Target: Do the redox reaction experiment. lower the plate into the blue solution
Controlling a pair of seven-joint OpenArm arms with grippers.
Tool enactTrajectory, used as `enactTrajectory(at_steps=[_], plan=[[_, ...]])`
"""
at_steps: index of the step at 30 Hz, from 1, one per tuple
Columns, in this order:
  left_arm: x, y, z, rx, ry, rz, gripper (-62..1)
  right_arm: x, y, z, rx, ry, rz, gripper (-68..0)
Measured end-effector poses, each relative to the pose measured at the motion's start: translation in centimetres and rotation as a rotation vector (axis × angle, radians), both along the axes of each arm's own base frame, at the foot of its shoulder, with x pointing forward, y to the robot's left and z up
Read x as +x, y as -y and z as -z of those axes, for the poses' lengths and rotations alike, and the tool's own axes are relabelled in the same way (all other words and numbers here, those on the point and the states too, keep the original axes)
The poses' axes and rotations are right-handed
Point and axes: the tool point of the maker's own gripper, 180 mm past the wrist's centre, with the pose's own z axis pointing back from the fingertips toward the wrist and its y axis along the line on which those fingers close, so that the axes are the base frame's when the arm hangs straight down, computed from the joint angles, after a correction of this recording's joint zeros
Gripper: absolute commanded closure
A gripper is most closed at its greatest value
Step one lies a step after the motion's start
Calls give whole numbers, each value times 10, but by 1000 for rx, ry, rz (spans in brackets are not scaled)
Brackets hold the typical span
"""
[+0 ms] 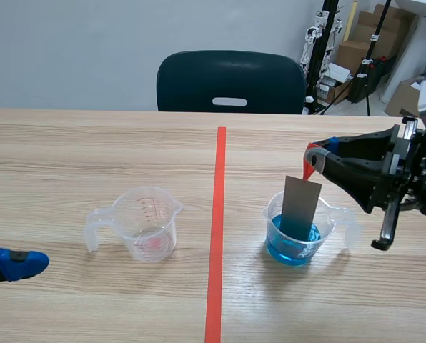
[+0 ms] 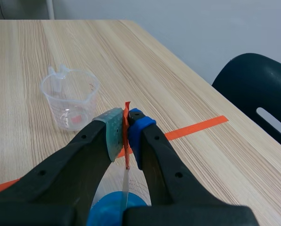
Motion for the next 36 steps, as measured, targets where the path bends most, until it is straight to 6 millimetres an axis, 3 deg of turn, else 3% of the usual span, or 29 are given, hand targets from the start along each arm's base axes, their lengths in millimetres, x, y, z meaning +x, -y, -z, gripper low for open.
enactTrajectory(at_steps=[2, 10, 19, 36], plan=[[0, 0, 0, 0, 0, 0, -623, 0, 0, 0, 3, 4, -2, -2], [1, -1, 0, 5, 6, -3, -623, -1, 1, 0, 10, 7, -3, -2], [18, -15, -13, -36, 44, -87, -623, -1, 1, 0, 10, 7, -3, -2], [17, -14, -12, -27, 46, -78, -623, -1, 1, 0, 10, 7, -3, -2]])
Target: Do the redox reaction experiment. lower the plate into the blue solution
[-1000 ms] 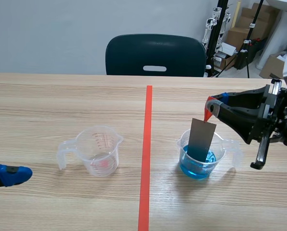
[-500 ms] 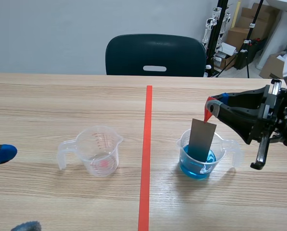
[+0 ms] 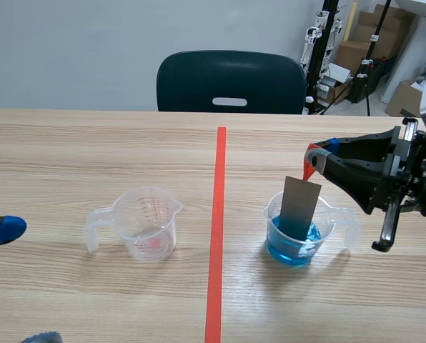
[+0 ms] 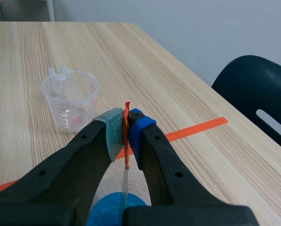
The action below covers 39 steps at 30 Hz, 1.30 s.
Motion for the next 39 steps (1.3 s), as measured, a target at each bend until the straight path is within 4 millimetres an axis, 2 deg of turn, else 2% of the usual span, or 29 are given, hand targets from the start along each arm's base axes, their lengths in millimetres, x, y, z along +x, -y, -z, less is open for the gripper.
enactTrajectory(at_steps=[3, 39], plan=[[-5, 3, 4, 33, 8, 32, -623, 0, 0, 0, 0, 0, 0, -2], [-4, 3, 4, 30, 8, 29, -623, 0, 0, 0, 0, 0, 0, -2]])
